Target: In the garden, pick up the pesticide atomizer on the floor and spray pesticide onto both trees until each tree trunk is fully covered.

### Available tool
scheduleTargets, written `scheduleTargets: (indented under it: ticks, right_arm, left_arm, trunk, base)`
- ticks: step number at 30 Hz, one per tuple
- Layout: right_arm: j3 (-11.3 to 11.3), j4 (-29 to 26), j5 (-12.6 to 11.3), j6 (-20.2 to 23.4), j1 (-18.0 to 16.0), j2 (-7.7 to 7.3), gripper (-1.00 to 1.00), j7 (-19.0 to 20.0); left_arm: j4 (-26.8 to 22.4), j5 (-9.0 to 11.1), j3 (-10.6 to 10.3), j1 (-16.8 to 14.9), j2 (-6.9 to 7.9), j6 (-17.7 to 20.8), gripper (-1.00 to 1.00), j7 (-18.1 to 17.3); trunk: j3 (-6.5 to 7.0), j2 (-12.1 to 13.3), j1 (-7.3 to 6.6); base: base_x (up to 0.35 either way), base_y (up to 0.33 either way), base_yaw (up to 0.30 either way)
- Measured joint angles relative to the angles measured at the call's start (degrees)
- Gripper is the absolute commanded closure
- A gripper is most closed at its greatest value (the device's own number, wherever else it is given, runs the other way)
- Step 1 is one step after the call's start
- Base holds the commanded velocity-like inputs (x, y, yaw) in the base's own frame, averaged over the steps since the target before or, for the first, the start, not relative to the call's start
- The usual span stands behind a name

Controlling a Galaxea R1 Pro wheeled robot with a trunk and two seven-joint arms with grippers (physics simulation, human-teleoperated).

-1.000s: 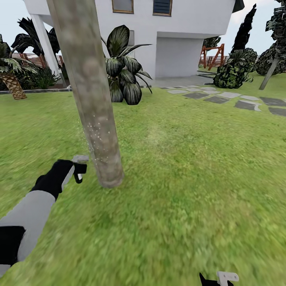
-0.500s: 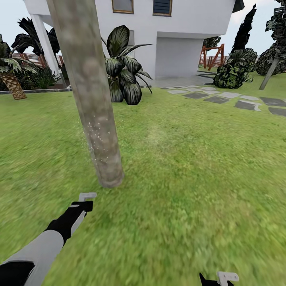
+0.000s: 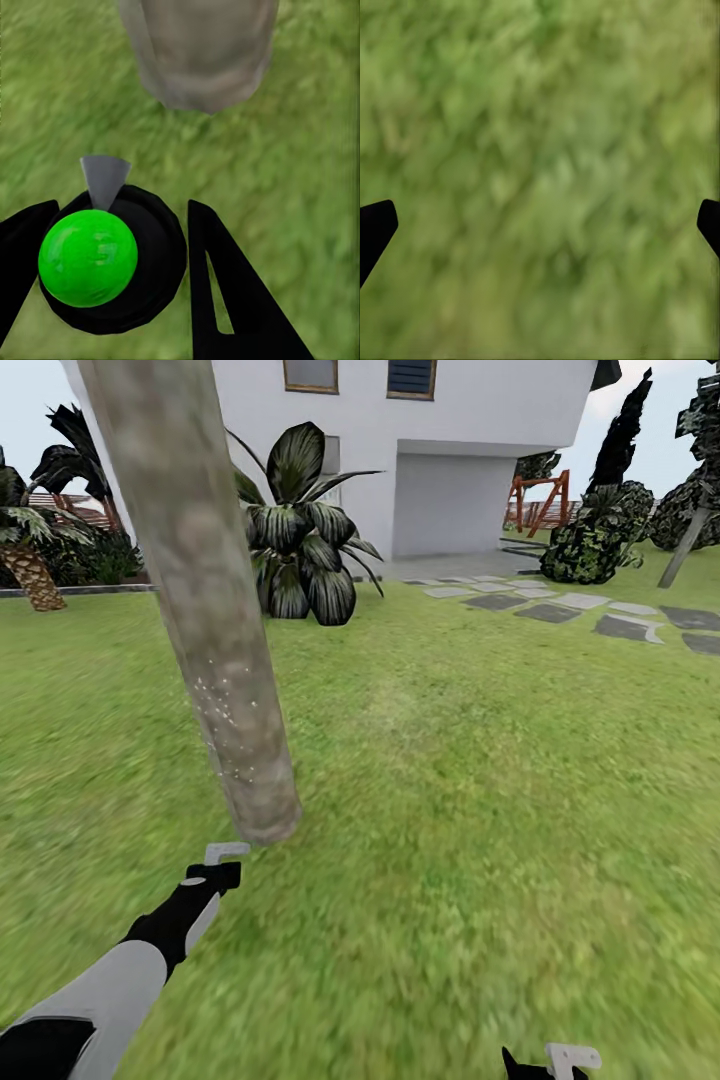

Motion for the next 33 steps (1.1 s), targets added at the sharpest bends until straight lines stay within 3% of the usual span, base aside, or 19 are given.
scheduleTargets:
  ticks: [10,22,33]
  right_arm:
    - [0.1,0.0,0.0,0.0,0.0,0.01,-1.00,0.0]
    - [0.1,0.0,0.0,0.0,0.0,0.01,-1.00,0.0]
    - [0.1,0.0,0.0,0.0,0.0,0.00,-1.00,0.0]
  left_arm:
    - [0.1,-0.1,-0.1,0.0,-0.07,0.3,1.00,-0.1]
    - [0.1,-0.4,0.0,0.0,0.03,0.4,1.00,0.1]
    - [0.1,-0.4,-0.1,0.0,-0.02,0.4,1.00,0.1]
  trunk:
    - [0.00,0.0,0.00]
    - [0.00,0.0,0.00]
    - [0.00,0.0,0.00]
  base:
    - [0.228,-0.201,0.265]
    - [0.228,-0.201,0.039]
    - [0.141,-0.243,0.264]
